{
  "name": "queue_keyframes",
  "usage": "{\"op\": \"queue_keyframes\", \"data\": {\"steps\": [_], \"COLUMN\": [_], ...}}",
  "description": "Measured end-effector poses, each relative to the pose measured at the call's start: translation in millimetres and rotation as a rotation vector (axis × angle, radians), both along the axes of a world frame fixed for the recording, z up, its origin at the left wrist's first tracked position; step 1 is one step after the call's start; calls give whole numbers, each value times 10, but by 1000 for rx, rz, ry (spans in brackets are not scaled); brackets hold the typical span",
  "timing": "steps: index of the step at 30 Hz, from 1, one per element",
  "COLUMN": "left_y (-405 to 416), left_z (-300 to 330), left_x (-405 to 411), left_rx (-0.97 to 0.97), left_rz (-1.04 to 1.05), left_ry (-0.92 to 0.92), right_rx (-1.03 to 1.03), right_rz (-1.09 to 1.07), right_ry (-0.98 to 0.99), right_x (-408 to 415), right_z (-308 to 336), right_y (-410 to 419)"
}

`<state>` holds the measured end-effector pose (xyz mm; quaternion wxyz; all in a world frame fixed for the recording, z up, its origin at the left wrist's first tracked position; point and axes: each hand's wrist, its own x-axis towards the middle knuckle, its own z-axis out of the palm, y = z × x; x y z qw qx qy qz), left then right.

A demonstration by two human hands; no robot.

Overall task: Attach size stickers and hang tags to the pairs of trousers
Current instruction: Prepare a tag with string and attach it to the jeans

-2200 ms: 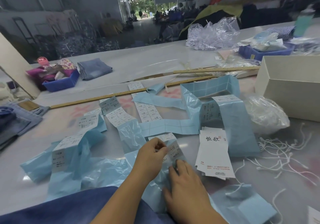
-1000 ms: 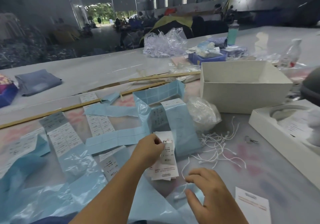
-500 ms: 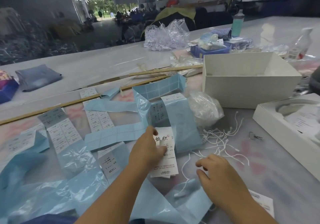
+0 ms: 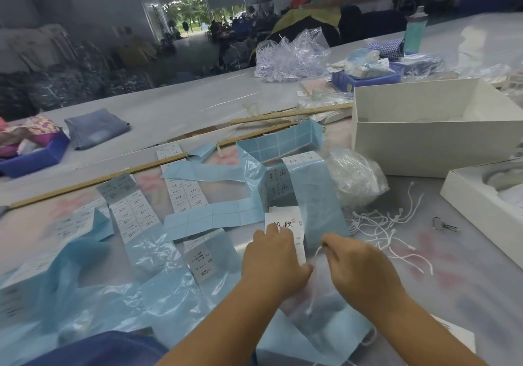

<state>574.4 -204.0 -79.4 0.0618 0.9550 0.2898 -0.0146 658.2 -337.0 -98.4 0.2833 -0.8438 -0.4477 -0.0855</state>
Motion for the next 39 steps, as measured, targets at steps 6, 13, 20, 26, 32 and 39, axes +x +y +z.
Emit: {"op": "queue_keyframes", "data": {"steps": [6, 13, 20, 26, 32, 39], "left_y": [-73, -122, -155, -144, -172, -178], "left_z": [187, 192, 242, 255, 286, 282], "left_x": [42, 38, -36, -79, -238, -386], "left_rx": [-73, -25, -75, -97, -3, -87], "left_rz": [88, 101, 110, 99, 85, 81], "left_ry": [-14, -18, -65, -96, -227, -329], "right_rx": [419, 686, 640, 437, 427, 219], "right_rz": [-7, -122, -150, -61, -157, -210], "right_ry": [343, 808, 1201, 1339, 1471, 1339], "right_x": [-184, -358, -370, -445, -348, -328], "right_z": [166, 245, 154, 230, 298, 274], "right_y": [-71, -83, -94, 30, 245, 492]}}
